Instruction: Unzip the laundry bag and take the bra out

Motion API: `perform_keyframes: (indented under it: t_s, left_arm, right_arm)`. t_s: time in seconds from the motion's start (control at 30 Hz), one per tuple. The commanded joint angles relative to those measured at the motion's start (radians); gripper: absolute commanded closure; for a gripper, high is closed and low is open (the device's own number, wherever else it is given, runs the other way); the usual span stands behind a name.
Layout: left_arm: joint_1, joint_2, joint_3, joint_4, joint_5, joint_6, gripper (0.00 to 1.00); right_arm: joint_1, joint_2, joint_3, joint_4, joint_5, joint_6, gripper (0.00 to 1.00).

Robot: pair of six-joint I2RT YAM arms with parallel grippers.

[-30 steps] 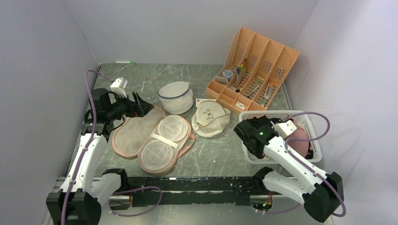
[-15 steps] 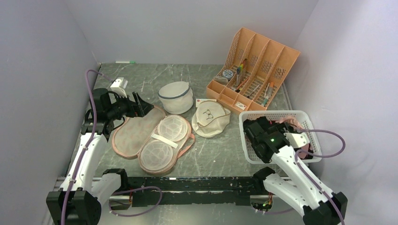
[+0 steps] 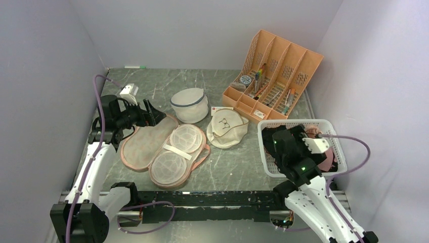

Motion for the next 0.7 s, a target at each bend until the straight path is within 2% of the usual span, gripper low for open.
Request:
perform_keyframes:
  t_s: [0.0, 0.1, 0.23, 0.33, 0.43, 0.53, 0.67]
  left_arm:
    - [-0.005, 0.012, 0.001, -0.002, 0.002, 0.012, 0.01]
    - [-0.005, 0.021, 0.003, -0.006, -0.005, 0.014, 0.0]
    - [-0.005, 0.03, 0.009, -0.023, -0.047, 0.012, 0.01]
    - [-0.005, 0.037, 0.018, -0.048, -0.115, 0.011, 0.0]
    - [-0.005, 0.048, 0.028, -0.068, -0.164, 0.007, 0.01]
    - [-0.003, 0.059, 0.034, -0.085, -0.212, 0.003, 0.01]
    - [-0.001, 0.079, 0.045, -0.114, -0.303, -0.009, 0.01]
  right_arm:
    - [-0.005, -0.019, -0.082, 0.52, -0.29, -0.5, 0.05]
    - [-0.005, 0.024, -0.082, 0.677, -0.572, -0.715, 0.0]
    - [-0.005, 0.138, -0.05, 0.804, -1.114, -0.862, 0.0]
    - [-0.003, 0.278, -0.026, 0.876, -1.439, -0.857, 0.0]
    - [0.009, 0.442, -0.039, 1.022, -1.714, -0.785, 0.0]
    - [0.113, 0.578, -0.047, 1.145, -1.779, -0.746, 0.0]
    - [0.338, 0.71, 0.022, 1.13, -1.639, -0.792, 0.0]
